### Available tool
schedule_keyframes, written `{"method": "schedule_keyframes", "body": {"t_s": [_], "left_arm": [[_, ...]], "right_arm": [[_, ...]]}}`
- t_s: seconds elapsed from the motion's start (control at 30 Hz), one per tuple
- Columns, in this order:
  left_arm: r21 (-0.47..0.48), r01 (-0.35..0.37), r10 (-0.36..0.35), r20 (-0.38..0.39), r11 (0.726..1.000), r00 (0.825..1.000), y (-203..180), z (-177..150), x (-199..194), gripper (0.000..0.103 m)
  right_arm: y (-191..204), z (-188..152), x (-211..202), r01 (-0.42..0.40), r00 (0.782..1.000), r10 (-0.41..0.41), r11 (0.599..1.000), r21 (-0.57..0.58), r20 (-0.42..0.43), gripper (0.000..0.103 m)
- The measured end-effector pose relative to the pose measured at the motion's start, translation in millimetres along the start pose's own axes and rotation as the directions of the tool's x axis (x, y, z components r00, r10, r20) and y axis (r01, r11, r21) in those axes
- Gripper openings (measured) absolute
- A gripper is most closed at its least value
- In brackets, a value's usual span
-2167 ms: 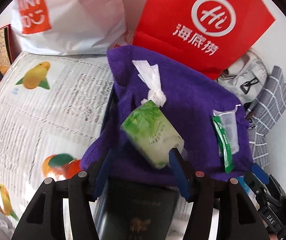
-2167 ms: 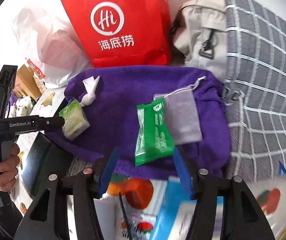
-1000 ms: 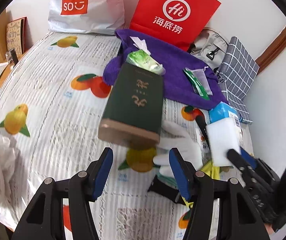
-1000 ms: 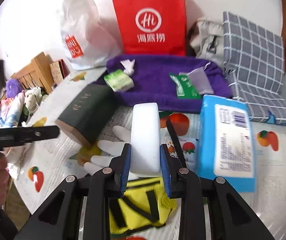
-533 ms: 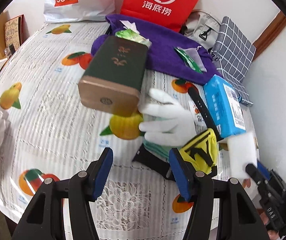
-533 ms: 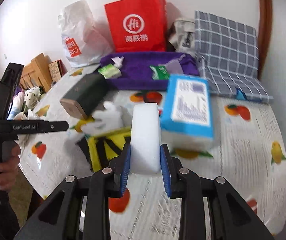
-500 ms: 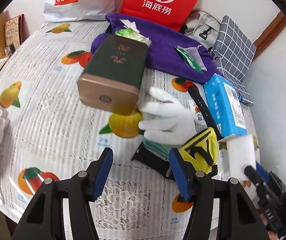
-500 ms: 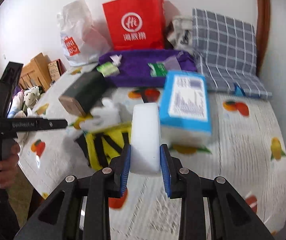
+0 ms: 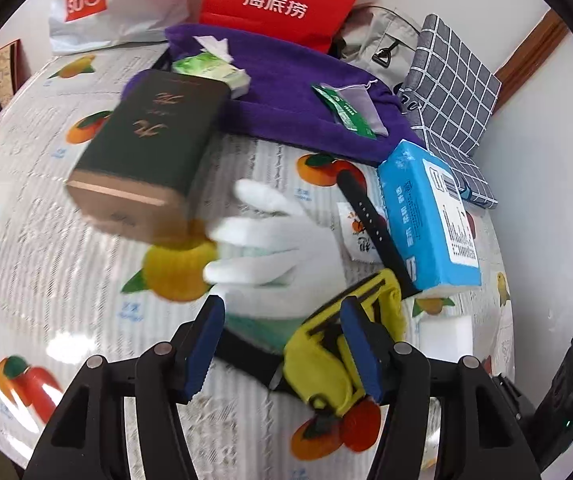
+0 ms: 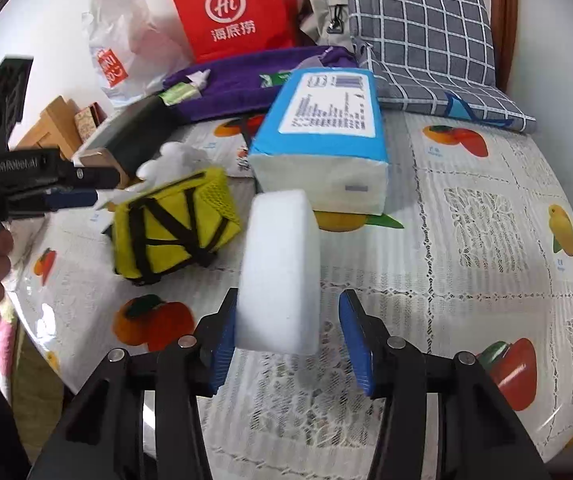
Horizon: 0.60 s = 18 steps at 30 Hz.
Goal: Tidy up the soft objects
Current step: 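Grasp the white foam block with the right tool while the left tool grasps the white glove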
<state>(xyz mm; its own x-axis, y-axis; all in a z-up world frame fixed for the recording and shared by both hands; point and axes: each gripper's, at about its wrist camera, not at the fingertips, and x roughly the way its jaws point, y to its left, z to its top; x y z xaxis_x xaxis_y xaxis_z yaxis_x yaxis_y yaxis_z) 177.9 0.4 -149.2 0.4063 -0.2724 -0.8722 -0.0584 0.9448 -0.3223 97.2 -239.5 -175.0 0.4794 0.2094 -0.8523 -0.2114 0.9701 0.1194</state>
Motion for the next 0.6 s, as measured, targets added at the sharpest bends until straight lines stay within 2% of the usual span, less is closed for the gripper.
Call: {"method": "schedule_keyframes", "body": {"t_s": [0.13, 0.23, 0.37, 0.5, 0.53, 0.6], "left_arm": [[-0.011, 0.003, -0.003, -0.015, 1.000, 1.000, -7, 11, 18, 0.058], [-0.008, 0.008, -0.008, -0.027, 1.000, 1.000, -10, 16, 31, 0.058], [0.000, -0.022, 0.022, -0.060, 1.000, 0.998, -14, 19, 52, 0.058], [0.048, -0.067, 0.068, -0.023, 0.997, 0.997, -21, 20, 56, 0.057], [0.047, -0.083, 0.083, -0.016, 0.995, 0.996, -21, 20, 56, 0.054], [0.055, -0.111, 0.111, -0.005, 0.992, 0.994, -20, 22, 56, 0.027]], "right_arm": [[-9, 0, 3, -0.026, 0.999, 0.026, 0.999, 0.022, 0.021, 0.047], [-11, 2, 3, -0.002, 0.999, 0.001, 1.000, 0.022, 0.046, 0.046], [-15, 1, 6, -0.024, 0.998, 0.023, 0.999, 0.028, 0.052, 0.046], [-18, 2, 9, -0.040, 0.998, 0.039, 0.999, 0.035, 0.044, 0.046], [-18, 2, 9, -0.040, 0.998, 0.038, 0.999, 0.036, 0.046, 0.046], [-18, 3, 8, -0.033, 0.998, 0.032, 0.999, 0.033, 0.049, 0.046]]}}
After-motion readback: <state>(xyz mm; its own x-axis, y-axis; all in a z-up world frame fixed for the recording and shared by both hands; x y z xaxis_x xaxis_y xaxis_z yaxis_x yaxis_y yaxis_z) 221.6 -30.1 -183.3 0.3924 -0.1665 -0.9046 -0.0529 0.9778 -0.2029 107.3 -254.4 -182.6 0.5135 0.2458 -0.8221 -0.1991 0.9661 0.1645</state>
